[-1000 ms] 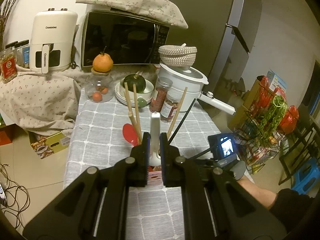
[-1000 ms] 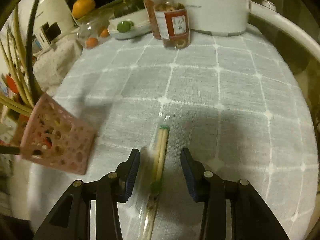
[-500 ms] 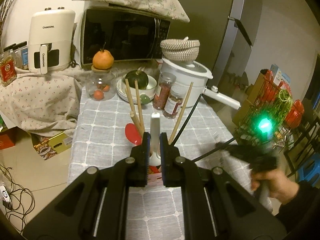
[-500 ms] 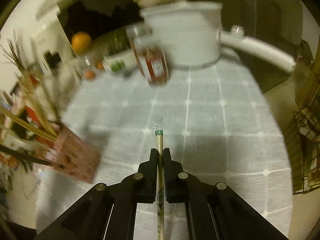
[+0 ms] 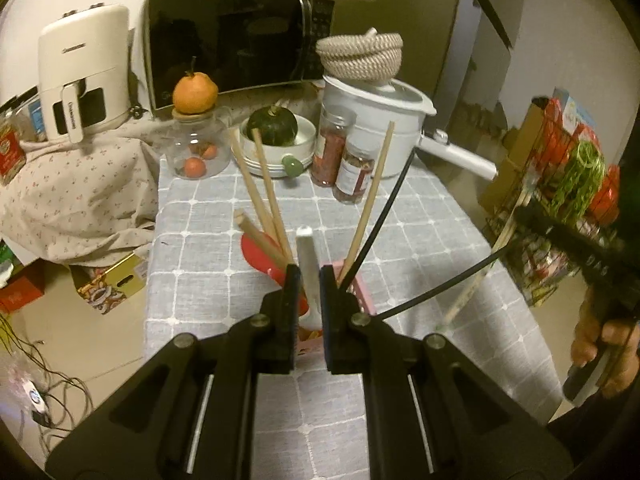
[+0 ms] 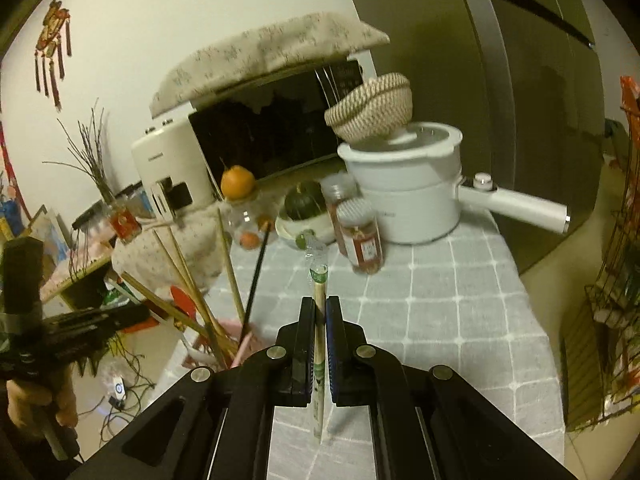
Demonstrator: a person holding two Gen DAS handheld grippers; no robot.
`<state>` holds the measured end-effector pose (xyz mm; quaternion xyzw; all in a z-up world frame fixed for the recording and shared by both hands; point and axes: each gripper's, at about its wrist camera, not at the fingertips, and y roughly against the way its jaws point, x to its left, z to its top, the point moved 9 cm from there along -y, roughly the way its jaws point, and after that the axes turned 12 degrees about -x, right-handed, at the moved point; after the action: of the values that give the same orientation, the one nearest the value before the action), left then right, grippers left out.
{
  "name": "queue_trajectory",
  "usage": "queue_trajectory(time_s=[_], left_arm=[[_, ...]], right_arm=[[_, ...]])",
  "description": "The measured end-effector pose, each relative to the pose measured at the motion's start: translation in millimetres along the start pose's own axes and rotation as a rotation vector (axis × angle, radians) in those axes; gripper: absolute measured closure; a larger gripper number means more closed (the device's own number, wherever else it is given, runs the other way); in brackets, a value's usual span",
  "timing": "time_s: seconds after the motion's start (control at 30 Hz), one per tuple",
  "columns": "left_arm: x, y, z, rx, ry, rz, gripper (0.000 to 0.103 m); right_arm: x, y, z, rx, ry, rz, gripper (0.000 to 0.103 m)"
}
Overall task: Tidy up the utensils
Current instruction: 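Lower the white spoon into the pink holder and open the left tool, then lower the wrapped chopsticks into the pink holder and open the right tool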
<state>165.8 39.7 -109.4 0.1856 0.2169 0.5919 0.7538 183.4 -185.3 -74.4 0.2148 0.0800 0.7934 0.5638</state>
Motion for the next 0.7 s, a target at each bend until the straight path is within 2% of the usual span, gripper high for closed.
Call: queue_trajectory(time_s=[0.13, 0.23, 0.27, 0.4, 0.57, 0.7], left_arm=[[-5, -13, -3, 0.044, -0.016, -0.005, 0.092], [-8, -18, 0, 0.031, -0.024, -0.013, 0.092], [-9, -18, 0, 0.025, -0.021, -0.02, 0.089], [-9, -13, 8, -0.02, 0.025, -0.045, 0.054], [-8, 4, 15, -0.075, 0.041, -0.045, 0.043], [1, 13, 12, -0.081, 0.059, -0.016, 0.026]], right_arm=[[1, 6, 12, -0.03, 0.006, 0.003, 0.098], [1, 12, 19, -0.05, 0.01, 0.01, 0.098], [2, 16, 22, -0.057, 0.01, 0.012, 0.098], [6, 26, 35, -0.079, 0.021, 0.018, 0.098], [16, 37, 44, -0.049, 0.053, 0.036, 0.098], [26, 49, 53, -0.049, 0.054, 0.07, 0.098]])
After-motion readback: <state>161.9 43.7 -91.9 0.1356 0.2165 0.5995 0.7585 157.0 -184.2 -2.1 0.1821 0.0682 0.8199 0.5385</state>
